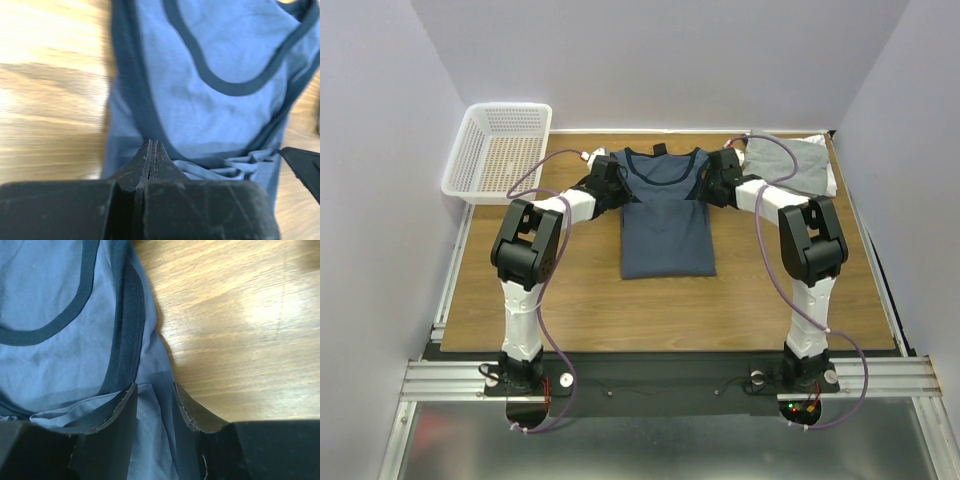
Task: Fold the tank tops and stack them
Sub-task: Fold the tank top
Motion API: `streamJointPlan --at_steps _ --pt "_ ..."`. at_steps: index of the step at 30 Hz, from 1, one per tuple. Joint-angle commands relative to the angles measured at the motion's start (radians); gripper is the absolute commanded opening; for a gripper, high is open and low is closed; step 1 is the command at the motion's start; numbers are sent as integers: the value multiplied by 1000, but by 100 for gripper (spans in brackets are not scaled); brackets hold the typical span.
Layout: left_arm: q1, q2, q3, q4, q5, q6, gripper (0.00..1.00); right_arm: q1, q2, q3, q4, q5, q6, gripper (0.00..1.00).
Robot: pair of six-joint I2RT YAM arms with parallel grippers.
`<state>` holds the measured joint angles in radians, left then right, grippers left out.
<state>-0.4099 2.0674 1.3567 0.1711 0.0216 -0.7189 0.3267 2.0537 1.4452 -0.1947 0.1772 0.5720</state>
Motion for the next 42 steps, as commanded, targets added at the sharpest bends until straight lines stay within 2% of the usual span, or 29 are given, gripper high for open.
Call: streamJointPlan --at_steps 1,4,8,10,11,13,15,18,20,24,29,37,42 --pt "19 -16 53 -24 -6 39 0 -9 7 44 1 -22 -4 40" --pt "29 -70 50 -16 -5 59 5 -11 -33 23 -2 -16 -6 44" --pt "31 -202 -7 -30 -72 69 23 -11 -133 -26 -18 -4 -6 50" --pt "29 -301 -89 -59 -115 18 33 -9 -217 -110 -25 -10 9 56" --pt "23 -337 -175 -65 -124 -3 42 -11 -245 -153 -25 -22 15 57" --pt "8 -449 -272 -73 -156 -63 45 -9 -341 -283 -23 -64 40 61" --pt "-19 -572 -442 -53 -164 -117 59 -6 -413 -423 -23 -80 54 63" --pt "-85 -683 -639 -25 -179 -189 63 14 -552 -550 -17 -100 68 65" --pt "-171 -760 -709 -22 -193 -230 68 37 -651 -665 -17 -122 87 66" --pt "-262 -829 -861 39 -163 -280 69 75 -770 -804 -17 -128 132 67" --pt "-285 -843 -956 93 -155 -323 68 101 -791 -881 24 -145 166 67" --pt "-287 -750 -941 162 -134 -341 66 133 -741 -899 101 -130 212 67" --pt "-287 -699 -939 182 -129 -370 60 135 -760 -905 113 -125 223 67"
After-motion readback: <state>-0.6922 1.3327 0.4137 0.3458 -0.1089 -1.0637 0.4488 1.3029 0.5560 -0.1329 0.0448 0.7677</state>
